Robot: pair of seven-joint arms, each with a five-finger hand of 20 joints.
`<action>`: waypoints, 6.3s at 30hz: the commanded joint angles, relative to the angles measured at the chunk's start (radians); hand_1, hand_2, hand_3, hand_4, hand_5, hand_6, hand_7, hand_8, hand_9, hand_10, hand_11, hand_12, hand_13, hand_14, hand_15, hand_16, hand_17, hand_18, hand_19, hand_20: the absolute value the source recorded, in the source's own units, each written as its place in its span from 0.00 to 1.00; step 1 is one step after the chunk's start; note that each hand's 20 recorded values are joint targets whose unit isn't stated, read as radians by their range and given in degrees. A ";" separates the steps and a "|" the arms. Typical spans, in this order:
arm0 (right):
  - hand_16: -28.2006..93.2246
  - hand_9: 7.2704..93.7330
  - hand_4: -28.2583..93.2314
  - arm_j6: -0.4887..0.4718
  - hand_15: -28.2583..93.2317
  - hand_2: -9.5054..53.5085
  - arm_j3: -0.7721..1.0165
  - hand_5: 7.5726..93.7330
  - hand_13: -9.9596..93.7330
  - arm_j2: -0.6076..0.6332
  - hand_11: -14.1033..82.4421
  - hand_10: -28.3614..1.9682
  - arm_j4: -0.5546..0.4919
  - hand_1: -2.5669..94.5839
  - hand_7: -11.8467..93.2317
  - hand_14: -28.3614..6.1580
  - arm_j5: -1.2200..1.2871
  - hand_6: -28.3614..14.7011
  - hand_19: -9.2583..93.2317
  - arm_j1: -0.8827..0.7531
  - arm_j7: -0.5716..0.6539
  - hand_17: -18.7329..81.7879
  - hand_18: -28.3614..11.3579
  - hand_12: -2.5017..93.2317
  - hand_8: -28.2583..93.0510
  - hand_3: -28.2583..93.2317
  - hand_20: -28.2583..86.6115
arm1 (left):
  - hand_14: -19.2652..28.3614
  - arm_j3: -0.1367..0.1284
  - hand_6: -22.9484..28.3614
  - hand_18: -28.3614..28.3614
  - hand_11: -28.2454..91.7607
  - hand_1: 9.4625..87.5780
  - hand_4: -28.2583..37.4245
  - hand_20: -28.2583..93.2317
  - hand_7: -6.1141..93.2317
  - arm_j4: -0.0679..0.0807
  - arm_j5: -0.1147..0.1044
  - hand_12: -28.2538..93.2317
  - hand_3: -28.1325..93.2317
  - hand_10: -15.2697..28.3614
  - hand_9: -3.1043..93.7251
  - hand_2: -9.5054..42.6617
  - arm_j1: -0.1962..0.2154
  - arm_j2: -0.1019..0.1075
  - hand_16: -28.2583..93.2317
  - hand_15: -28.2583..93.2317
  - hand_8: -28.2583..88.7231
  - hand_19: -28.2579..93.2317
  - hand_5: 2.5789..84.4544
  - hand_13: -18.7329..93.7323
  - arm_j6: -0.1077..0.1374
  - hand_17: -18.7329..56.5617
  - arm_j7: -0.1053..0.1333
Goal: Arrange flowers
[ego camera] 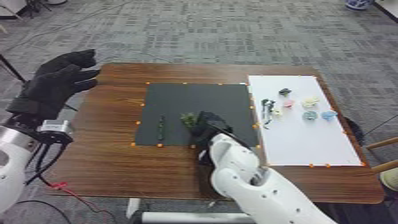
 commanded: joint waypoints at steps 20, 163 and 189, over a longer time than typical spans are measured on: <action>0.58 0.96 0.11 -0.177 0.97 0.01 0.028 0.84 0.93 -0.072 0.84 0.74 0.046 0.41 0.57 0.63 -0.009 0.68 1.00 -0.053 0.014 0.69 0.14 0.65 0.44 0.92 0.67 | 0.71 0.101 0.50 0.86 0.45 0.24 0.03 0.28 0.31 0.018 -0.007 0.33 0.79 0.60 0.24 0.04 -0.139 0.049 0.15 0.59 0.14 0.57 0.28 0.28 -0.033 0.15 -0.007; 0.60 0.89 0.08 -0.002 0.92 0.00 -0.046 0.80 0.90 0.252 0.80 0.62 -0.099 0.46 0.63 0.58 0.013 0.68 1.00 -0.036 0.047 0.76 0.16 0.60 0.44 0.91 0.86 | 0.70 -0.037 0.50 0.86 0.45 0.21 0.02 0.28 0.31 -0.016 -0.013 0.33 0.80 0.60 0.23 0.02 0.123 -0.115 0.16 0.58 0.14 0.56 0.28 0.28 0.043 0.15 0.024; 0.61 0.88 0.08 -0.043 0.91 0.00 -0.058 0.78 0.89 0.236 0.78 0.64 -0.058 0.39 0.63 0.60 -0.008 0.68 1.00 -0.026 0.104 0.76 0.19 0.61 0.42 0.89 0.85 | 0.70 -0.028 0.50 0.86 0.45 0.21 0.02 0.28 0.31 -0.011 0.010 0.33 0.80 0.60 0.23 0.02 0.102 -0.105 0.16 0.59 0.14 0.57 0.28 0.28 0.030 0.15 0.002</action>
